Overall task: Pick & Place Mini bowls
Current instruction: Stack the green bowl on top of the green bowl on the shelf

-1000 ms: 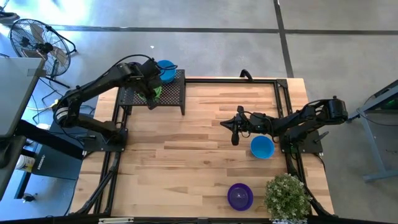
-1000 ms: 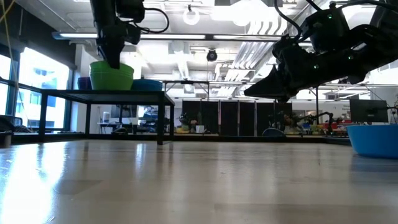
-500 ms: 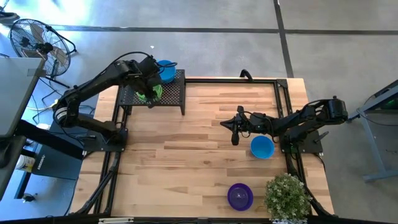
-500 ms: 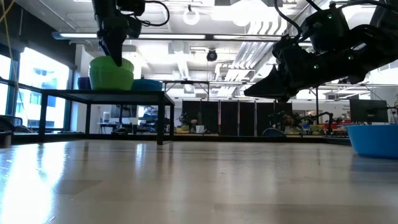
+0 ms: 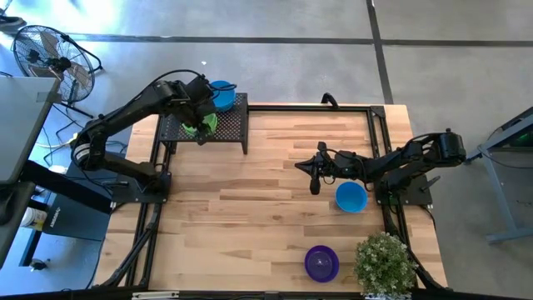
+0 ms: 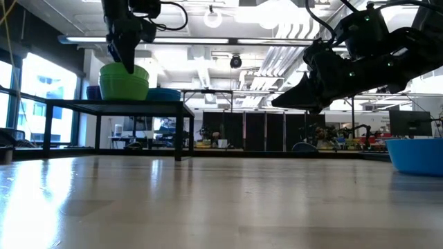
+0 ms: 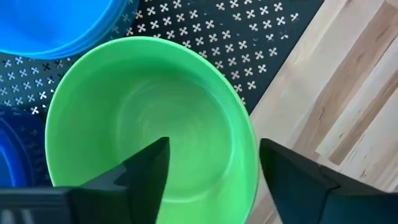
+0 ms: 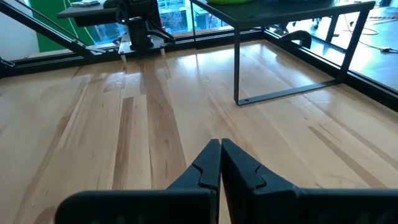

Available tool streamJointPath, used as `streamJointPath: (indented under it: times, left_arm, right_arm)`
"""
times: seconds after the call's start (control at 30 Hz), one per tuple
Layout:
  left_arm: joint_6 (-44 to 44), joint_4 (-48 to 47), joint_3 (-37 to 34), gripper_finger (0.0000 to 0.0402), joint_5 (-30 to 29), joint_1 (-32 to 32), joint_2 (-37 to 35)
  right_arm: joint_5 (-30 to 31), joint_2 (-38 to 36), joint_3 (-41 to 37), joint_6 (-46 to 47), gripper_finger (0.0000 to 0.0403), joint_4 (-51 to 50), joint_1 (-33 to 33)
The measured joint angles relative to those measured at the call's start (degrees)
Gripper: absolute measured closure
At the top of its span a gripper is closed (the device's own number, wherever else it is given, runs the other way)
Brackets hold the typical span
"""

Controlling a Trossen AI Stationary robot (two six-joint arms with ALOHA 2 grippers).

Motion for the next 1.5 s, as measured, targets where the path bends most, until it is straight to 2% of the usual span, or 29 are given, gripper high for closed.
streamJointPath:
  times: [0.17,0.37,0.5,0.7,0.8,0.87,1.03,1.27,1.5]
  left_arm:
    - [1.4,-1.0,0.4,0.0130,-1.6,0.0,0.0]
    - [3.1,-1.9,2.9,0.0150,-0.1,0.0,-0.1]
    - [3.2,-2.3,3.0,0.0203,0.4,0.0,-0.1]
    - [4.8,-2.0,3.0,0.0322,0.9,0.0,-0.1]
    - [5.6,-1.3,3.0,0.0377,3.7,0.0,-0.1]
    - [5.6,-1.5,3.0,0.0394,4.6,0.0,-0.1]
    - [5.6,-1.5,3.0,0.0385,4.1,0.0,-0.1]
    - [5.7,-0.7,1.0,0.0398,3.8,0.0,-0.1]
    - [4.8,-1.0,-1.7,0.0372,3.8,0.0,0.0]
  right_arm:
    - [0.0,0.0,0.0,0.0,0.0401,0.0,0.0]
    - [0.0,0.0,0.0,0.0,0.0401,0.0,0.0]
    - [0.0,0.0,0.0,0.0,0.0402,0.0,0.0]
    - [0.0,0.0,0.0,0.0,0.0402,0.0,0.0]
    - [0.0,0.0,0.0,-0.2,0.0402,0.0,0.0]
    - [0.0,0.0,0.0,-0.2,0.0401,0.0,0.0]
    - [0.0,0.0,0.0,-0.2,0.0402,0.0,0.0]
    - [0.0,0.0,0.0,-0.2,0.0402,0.0,0.0]
    - [0.0,0.0,0.0,-0.2,0.0402,0.0,0.0]
